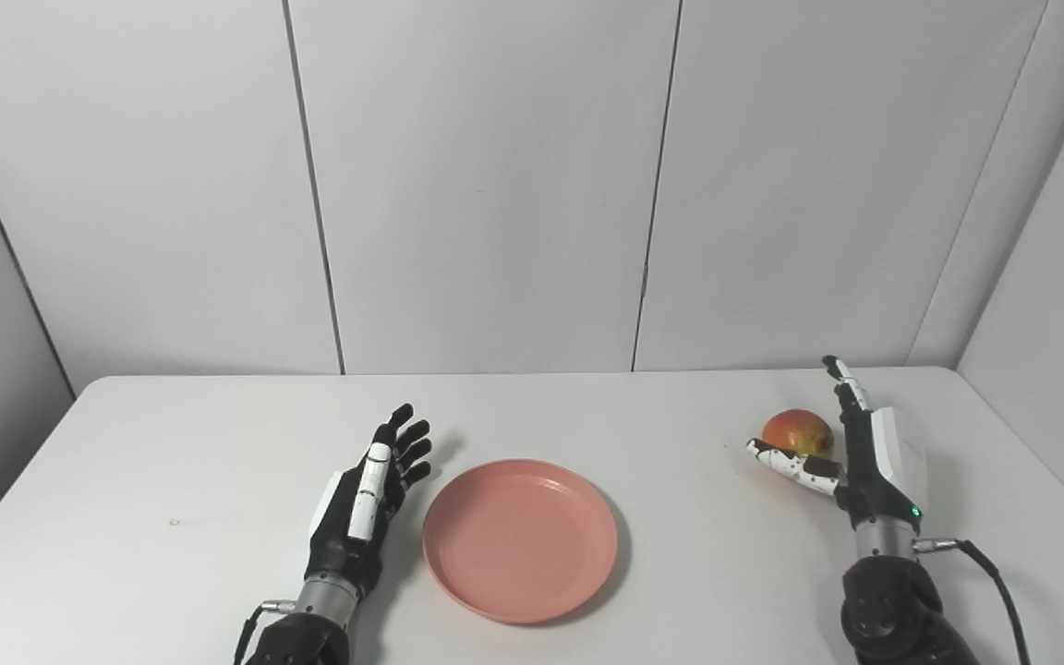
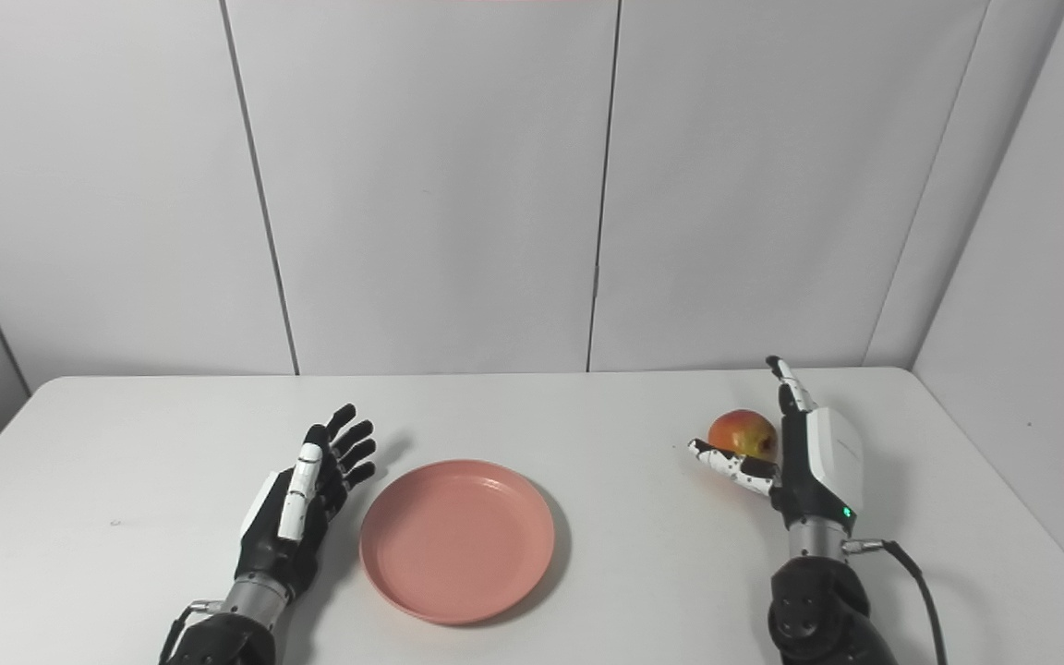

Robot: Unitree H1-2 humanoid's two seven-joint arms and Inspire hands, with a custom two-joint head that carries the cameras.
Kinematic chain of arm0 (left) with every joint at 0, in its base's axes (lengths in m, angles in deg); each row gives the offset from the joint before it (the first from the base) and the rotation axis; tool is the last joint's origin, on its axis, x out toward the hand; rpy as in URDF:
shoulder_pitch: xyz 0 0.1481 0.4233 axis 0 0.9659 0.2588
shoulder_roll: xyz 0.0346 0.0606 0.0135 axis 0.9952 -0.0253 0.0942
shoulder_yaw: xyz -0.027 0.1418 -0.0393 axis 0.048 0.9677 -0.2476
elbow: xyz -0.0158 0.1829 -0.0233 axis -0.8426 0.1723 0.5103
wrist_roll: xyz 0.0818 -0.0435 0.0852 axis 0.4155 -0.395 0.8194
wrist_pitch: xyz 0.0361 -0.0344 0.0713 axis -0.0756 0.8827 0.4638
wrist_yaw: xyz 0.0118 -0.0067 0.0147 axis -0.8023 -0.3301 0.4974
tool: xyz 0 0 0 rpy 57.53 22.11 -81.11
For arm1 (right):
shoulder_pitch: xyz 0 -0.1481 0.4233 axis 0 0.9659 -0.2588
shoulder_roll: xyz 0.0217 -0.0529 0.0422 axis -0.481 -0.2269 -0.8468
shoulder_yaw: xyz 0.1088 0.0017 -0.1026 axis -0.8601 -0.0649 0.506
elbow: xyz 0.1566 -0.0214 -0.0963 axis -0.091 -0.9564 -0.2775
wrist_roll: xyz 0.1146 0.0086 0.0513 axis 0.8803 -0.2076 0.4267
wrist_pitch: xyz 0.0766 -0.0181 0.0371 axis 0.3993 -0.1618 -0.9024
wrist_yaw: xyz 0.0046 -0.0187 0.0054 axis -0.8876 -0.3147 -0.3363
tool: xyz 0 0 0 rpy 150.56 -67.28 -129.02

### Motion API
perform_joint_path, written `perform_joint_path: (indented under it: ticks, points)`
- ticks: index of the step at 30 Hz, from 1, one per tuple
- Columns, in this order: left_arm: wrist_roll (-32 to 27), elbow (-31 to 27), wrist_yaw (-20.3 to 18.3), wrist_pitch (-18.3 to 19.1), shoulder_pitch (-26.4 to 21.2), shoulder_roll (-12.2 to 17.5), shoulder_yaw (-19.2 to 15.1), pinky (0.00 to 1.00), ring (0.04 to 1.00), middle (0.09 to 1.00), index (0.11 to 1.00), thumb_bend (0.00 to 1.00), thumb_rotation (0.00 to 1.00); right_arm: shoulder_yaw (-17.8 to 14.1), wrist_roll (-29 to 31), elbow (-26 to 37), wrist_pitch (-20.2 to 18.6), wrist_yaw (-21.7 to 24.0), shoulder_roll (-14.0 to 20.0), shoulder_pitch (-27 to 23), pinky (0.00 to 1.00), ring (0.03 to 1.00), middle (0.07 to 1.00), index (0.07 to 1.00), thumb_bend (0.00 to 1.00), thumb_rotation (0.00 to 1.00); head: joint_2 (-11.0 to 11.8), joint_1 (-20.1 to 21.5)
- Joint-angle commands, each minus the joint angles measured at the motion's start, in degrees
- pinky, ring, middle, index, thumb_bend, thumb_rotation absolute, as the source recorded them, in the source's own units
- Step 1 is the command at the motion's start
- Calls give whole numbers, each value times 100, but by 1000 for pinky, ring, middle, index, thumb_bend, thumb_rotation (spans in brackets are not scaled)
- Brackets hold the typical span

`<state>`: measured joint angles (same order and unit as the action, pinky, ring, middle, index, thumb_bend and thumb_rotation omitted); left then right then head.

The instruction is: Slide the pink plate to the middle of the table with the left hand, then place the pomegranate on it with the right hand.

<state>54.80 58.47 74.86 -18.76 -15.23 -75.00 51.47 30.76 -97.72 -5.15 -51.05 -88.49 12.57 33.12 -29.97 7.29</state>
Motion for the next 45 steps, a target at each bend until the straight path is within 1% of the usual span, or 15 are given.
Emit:
perform_joint_path:
  ticks: [1, 7, 13, 18, 23, 25, 27, 30, 32, 37, 41, 45]
  points:
    - [9, 64, -41, -30, 152, 18, 15, 903, 922, 921, 921, 522, 1000, 18, 2, 10, 227, -149, 157, -388, 777, 863, 896, 897, 848, 334, -7, -8]
    - [-55, 4, -79, 20, 180, 17, 11, 913, 928, 926, 926, 519, 1000, 110, 42, -369, 237, -209, 143, -530, 772, 861, 893, 900, 859, 320, -24, -22]
    - [-113, -42, -102, 66, 203, 13, -13, 916, 927, 924, 925, 519, 1000, 264, -8, -884, 448, -458, 153, -736, 754, 847, 881, 887, 867, 292, -51, -35]
    - [-53, -60, -87, 63, 207, 25, 9, 909, 925, 921, 923, 523, 1000, 344, 33, -1157, 446, -591, 177, -853, 746, 843, 881, 889, 841, 257, -57, -46]
    - [-69, -131, -89, 136, 234, 19, 6, 909, 927, 924, 926, 511, 1000, 409, 56, -1427, 555, -783, 176, -947, 722, 815, 855, 869, 808, 178, -67, -60]
    - [-72, -152, -92, 151, 245, 20, 6, 909, 927, 924, 925, 510, 1000, 432, 60, -1522, 611, -872, 177, -977, 720, 811, 852, 867, 803, 170, -49, -66]
    - [-72, -177, -105, 165, 257, 24, 14, 913, 929, 926, 928, 507, 1000, 450, 57, -1609, 671, -990, 180, -1003, 703, 793, 834, 848, 782, 149, -76, -78]
    - [-56, -188, -115, 158, 264, 36, 27, 912, 931, 929, 931, 508, 1000, 453, 87, -1716, 801, -1144, 186, -1027, 667, 754, 800, 813, 760, 79, -77, -74]
    - [-32, -193, -111, 147, 264, 44, 38, 912, 931, 932, 935, 518, 1000, 461, 106, -1790, 860, -1194, 194, -1044, 641, 724, 782, 799, 748, 54, -65, -67]
    - [-46, -247, -66, 207, 282, 8, 25, 904, 926, 924, 927, 491, 1000, 416, 233, -1653, 825, -1085, 184, -976, 610, 686, 741, 762, 732, 2, -73, -72]
    - [-27, -213, -75, 147, 270, 13, 32, 906, 926, 924, 927, 508, 1000, 390, 374, -1539, 828, -937, 187, -923, 545, 634, 711, 724, 727, 0, -69, -87]
    - [-37, -252, -81, 182, 281, 7, 35, 910, 929, 927, 932, 501, 1000, 371, 462, -1377, 792, -837, 181, -852, 517, 586, 685, 706, 720, 0, -78, -84]
